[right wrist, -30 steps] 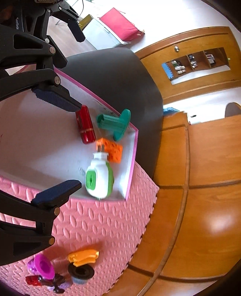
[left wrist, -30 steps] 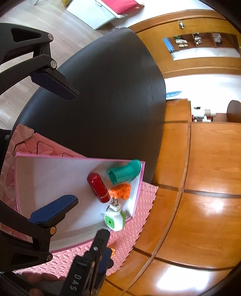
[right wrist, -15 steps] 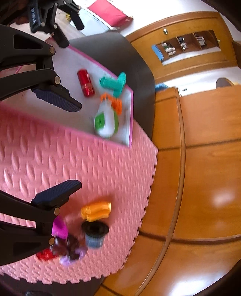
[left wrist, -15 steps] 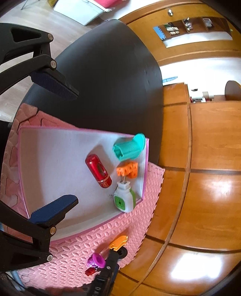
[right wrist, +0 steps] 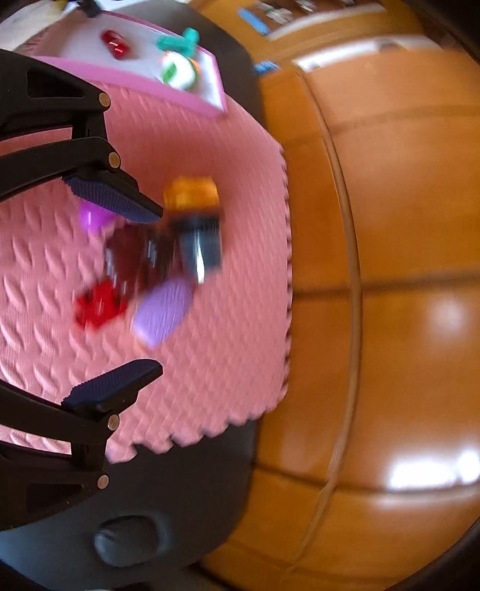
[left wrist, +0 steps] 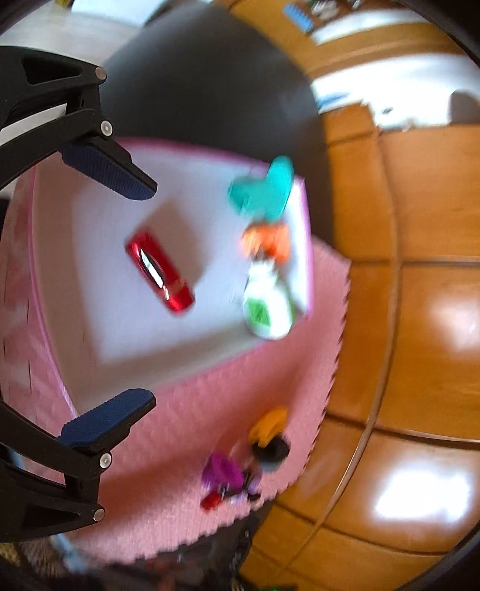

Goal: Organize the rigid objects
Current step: 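Reach the left tool to the yellow-orange piece and grasp it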

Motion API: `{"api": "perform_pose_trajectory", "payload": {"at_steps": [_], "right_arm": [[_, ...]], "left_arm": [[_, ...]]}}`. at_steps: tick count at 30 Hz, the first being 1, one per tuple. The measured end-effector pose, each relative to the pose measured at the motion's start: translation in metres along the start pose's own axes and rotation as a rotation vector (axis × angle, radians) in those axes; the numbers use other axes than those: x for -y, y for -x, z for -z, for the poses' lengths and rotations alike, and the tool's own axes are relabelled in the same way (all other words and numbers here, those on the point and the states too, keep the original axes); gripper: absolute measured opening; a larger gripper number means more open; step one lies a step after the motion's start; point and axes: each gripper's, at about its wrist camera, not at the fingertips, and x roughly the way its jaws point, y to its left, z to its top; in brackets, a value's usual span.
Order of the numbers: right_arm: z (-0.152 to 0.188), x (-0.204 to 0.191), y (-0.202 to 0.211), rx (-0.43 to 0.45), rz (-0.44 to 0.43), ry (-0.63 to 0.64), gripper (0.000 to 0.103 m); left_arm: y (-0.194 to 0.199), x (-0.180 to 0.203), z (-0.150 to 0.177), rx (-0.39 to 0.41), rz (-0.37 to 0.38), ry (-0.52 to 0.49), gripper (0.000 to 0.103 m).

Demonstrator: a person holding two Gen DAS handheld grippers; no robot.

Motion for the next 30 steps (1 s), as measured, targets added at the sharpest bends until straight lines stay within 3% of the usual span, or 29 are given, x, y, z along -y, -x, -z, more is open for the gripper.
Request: {"api": "perform_pose_trajectory", "payload": {"at_steps": [5, 8, 15, 18, 21, 24, 30], "right_arm": [[-0.003, 0.039, -0.010, -0.044, -0.012, -0.206, 0.077], [-0.003, 0.049, -0.007, -0.044, -0.020, -0.262, 0.077], [-0.003, 0.052, -0.002, -0.059, -0.034, -0.306, 0.077], [-0.005, 0.050, 0.002, -0.048, -0.061, -0.312, 0.077], [-0.008, 0.049, 0.008, -0.035, -0.091, -0.324, 0.077], [-0.009, 0.049, 0.016, -0.021, -0.115, -0.341, 0.078], [-0.008, 0.052, 0.022, -0.019, -0.161, -0.398, 0.078]], "left_arm": [[-0.021, 0.023, -0.015, -0.087, 0.180, 0.071, 0.103], [-0.026, 0.037, -0.027, -0.082, 0.208, 0.084, 0.103], [-0.045, 0.074, -0.057, -0.061, 0.194, 0.042, 0.103], [-0.053, 0.095, -0.075, -0.009, 0.187, -0.004, 0.103], [-0.070, 0.114, -0.092, -0.043, 0.195, -0.037, 0.103], [-0.095, 0.133, -0.107, -0.077, 0.109, -0.085, 0.103], [-0.128, 0.159, -0.126, -0.081, 0.058, -0.148, 0.102]]}}
